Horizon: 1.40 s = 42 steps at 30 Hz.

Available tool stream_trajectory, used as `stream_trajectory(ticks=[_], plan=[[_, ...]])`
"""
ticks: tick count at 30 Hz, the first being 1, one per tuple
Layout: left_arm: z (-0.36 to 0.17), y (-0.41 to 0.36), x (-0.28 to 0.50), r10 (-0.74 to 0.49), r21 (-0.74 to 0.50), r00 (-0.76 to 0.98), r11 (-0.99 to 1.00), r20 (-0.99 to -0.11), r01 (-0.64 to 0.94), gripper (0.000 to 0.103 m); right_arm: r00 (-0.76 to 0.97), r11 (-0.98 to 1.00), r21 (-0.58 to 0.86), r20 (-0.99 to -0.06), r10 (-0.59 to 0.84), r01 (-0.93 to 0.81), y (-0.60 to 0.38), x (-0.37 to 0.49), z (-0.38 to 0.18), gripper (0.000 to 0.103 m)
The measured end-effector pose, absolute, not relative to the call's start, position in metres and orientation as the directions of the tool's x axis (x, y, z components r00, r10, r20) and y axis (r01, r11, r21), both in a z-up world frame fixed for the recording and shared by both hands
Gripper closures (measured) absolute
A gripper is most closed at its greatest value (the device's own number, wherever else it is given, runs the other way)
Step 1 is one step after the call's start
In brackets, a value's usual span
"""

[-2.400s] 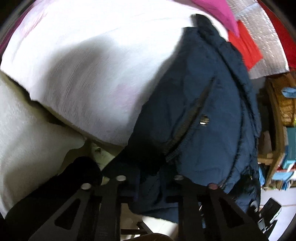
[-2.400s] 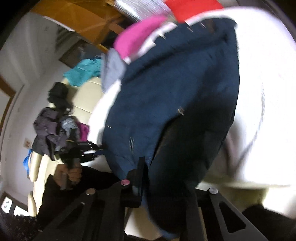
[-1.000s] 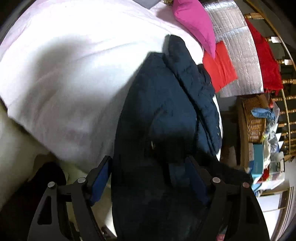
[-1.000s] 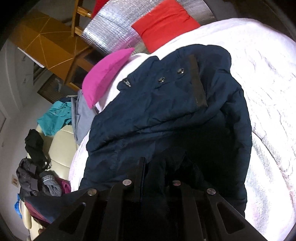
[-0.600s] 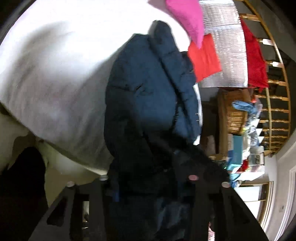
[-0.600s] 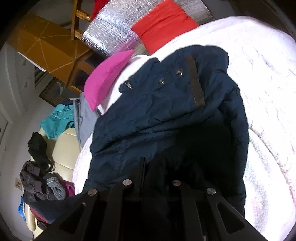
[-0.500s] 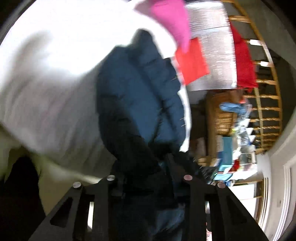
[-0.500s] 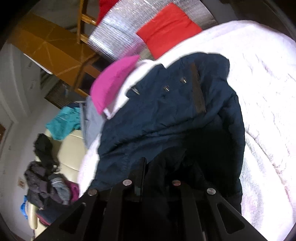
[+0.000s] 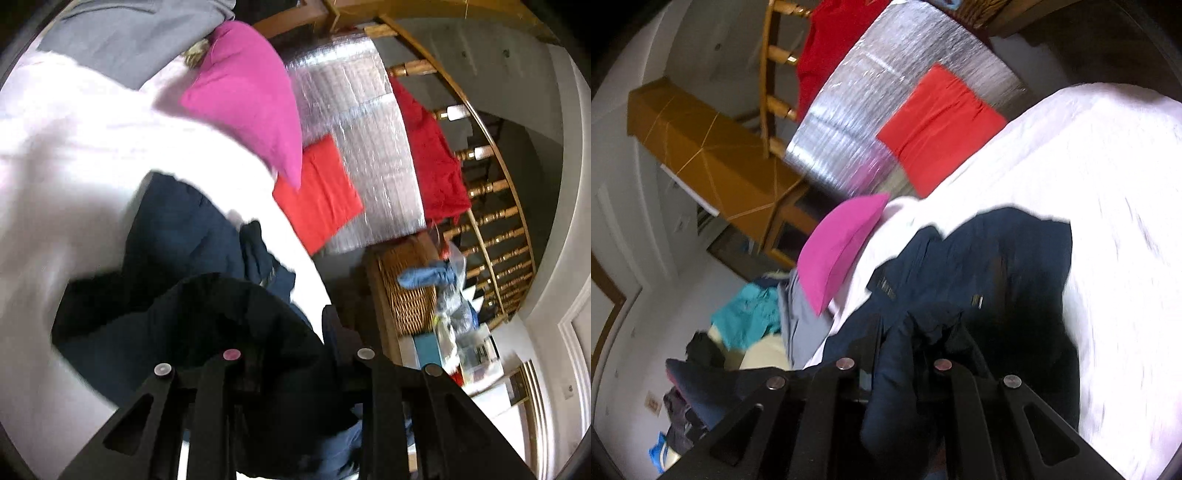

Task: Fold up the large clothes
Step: 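Open both tools and move them off the folded jacket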

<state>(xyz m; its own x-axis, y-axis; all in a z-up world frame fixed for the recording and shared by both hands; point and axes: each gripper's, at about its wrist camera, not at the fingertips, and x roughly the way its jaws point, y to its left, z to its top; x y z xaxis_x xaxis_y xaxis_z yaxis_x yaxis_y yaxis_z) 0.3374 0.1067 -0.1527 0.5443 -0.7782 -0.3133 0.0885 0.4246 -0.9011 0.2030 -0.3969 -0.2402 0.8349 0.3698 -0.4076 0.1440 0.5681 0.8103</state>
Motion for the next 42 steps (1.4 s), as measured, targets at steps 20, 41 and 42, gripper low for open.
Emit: stream_trajectory(ticks=[20, 41, 42], plan=[[-0.208, 0.068, 0.467, -0.684, -0.842, 0.576, 0.539, -0.447, -0.013, 0.046, 0.801, 0.457, 0.842, -0.471, 0.368, 0.285, -0.442, 0.333, -0.302, 0.086], [-0.185, 0.098, 0.456, -0.666, -0.932, 0.705, 0.361, -0.243, 0.02, 0.005, 0.933, 0.221, 0.959, -0.237, 0.269, 0.18, -0.496, 0.288, -0.292, 0.006], [-0.188, 0.096, 0.455, -0.665, -0.929, 0.698, 0.371, -0.267, -0.002, 0.005, 0.928, 0.241, 0.951, -0.257, 0.271, 0.193, -0.492, 0.286, -0.288, 0.006]])
